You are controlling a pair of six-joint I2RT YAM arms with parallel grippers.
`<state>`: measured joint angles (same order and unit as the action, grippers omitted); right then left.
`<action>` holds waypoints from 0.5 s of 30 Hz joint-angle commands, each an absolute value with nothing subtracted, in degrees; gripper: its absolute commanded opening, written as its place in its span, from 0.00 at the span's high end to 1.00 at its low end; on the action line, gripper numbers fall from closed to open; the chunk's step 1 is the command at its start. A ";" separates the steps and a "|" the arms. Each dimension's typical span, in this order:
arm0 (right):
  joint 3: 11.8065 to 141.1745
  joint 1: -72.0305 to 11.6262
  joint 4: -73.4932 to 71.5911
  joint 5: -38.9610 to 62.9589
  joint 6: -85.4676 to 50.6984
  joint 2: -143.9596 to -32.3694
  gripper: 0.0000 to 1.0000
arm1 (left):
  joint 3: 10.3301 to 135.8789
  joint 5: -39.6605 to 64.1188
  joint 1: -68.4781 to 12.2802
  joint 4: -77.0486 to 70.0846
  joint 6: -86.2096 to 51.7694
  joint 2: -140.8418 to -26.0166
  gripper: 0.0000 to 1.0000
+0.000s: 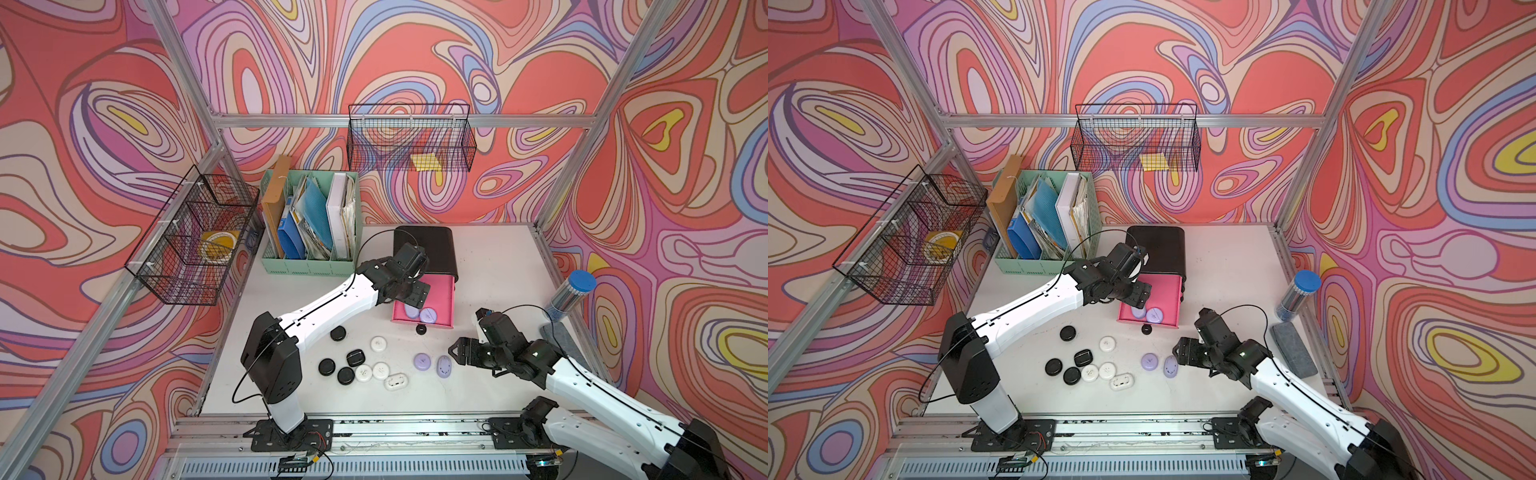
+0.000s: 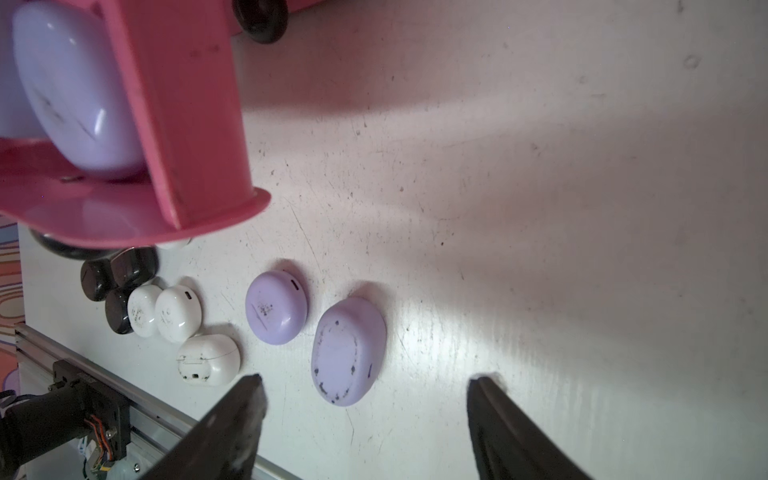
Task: Put the bluetooth earphones in the drawer according to color
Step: Place the bluetooth earphone in the drawer.
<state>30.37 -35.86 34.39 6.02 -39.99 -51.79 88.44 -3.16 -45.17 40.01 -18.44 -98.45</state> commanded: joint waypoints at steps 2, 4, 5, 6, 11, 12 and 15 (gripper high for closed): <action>29.17 -38.12 31.69 2.19 -40.11 -51.55 0.22 | 87.83 -2.33 -44.98 41.33 -20.42 -92.90 0.10; 28.81 -38.66 31.23 1.36 -40.17 -51.13 0.23 | 85.61 -2.56 -45.00 40.60 -21.43 -89.66 0.06; 28.60 -38.91 31.11 1.11 -40.12 -50.94 0.23 | 84.32 -2.96 -44.98 40.06 -22.03 -88.21 0.05; 28.48 -39.23 30.76 0.95 -40.01 -50.89 0.23 | 82.71 -3.43 -44.99 39.41 -22.62 -86.40 0.03; 28.56 -40.66 30.19 -0.40 -39.91 -51.58 0.24 | 74.00 -6.57 -45.00 35.94 -25.00 -78.27 0.01; 28.63 -41.15 29.99 -1.02 -39.94 -51.75 0.24 | 72.11 -7.71 -44.99 35.79 -25.80 -76.51 0.01; 28.56 -42.30 28.96 -2.72 -39.95 -52.55 0.25 | 67.78 -10.62 -45.00 35.85 -27.40 -72.12 0.01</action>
